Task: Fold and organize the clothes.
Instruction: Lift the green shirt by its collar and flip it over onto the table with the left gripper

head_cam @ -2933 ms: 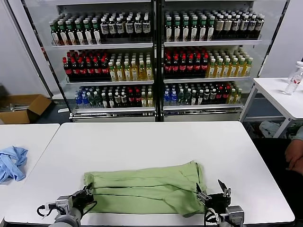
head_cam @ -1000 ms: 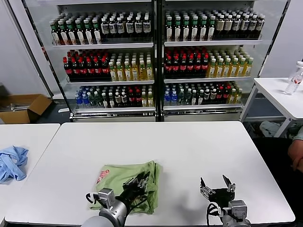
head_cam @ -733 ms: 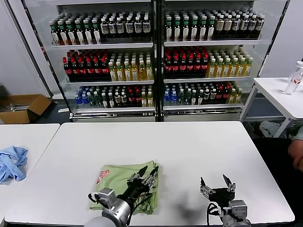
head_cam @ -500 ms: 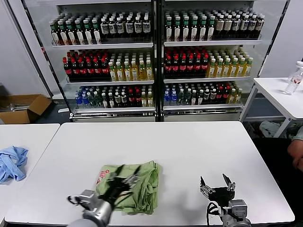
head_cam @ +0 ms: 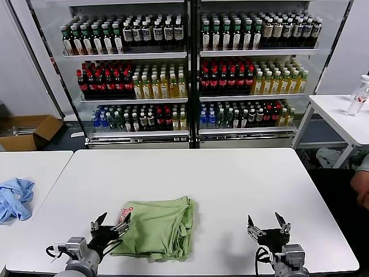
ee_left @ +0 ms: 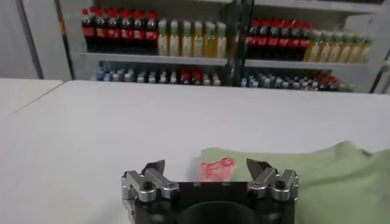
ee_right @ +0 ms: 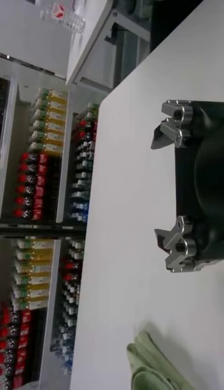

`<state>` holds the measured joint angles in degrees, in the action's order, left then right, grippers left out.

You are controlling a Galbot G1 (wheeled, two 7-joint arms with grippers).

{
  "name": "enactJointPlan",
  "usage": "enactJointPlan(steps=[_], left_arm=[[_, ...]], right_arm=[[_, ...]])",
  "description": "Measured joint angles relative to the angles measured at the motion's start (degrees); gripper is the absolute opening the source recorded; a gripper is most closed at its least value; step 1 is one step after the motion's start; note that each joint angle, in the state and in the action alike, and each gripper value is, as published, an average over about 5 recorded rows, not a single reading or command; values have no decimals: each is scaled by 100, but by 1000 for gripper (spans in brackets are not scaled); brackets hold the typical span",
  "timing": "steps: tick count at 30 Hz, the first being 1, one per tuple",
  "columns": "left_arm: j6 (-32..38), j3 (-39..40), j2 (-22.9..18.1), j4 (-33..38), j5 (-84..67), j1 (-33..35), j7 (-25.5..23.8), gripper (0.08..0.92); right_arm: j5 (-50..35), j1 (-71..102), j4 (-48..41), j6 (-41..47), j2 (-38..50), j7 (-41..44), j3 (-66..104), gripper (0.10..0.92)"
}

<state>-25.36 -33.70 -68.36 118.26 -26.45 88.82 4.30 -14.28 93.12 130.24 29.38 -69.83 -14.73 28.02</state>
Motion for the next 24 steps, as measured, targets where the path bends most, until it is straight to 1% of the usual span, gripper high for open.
enactJointPlan(steps=[12,14,18,24], left_arm=[[54,-32,-76,-278,-206,53,-262,821],[52,-37,-74,-326,-269,47,-266,802],[49,-26,-99,-379,-420,48,-277,706],[73,59,-181,-388,-610,93,-319,532]], right_arm=[[3,-3,-28,-9,-17,-7,-16,823],[4,-2,-26,-10,-20,-6,-11,823],[10,1,-26,-12,-30,-5,-12,823],[18,4,-25,-12,-44,-6,9,823]])
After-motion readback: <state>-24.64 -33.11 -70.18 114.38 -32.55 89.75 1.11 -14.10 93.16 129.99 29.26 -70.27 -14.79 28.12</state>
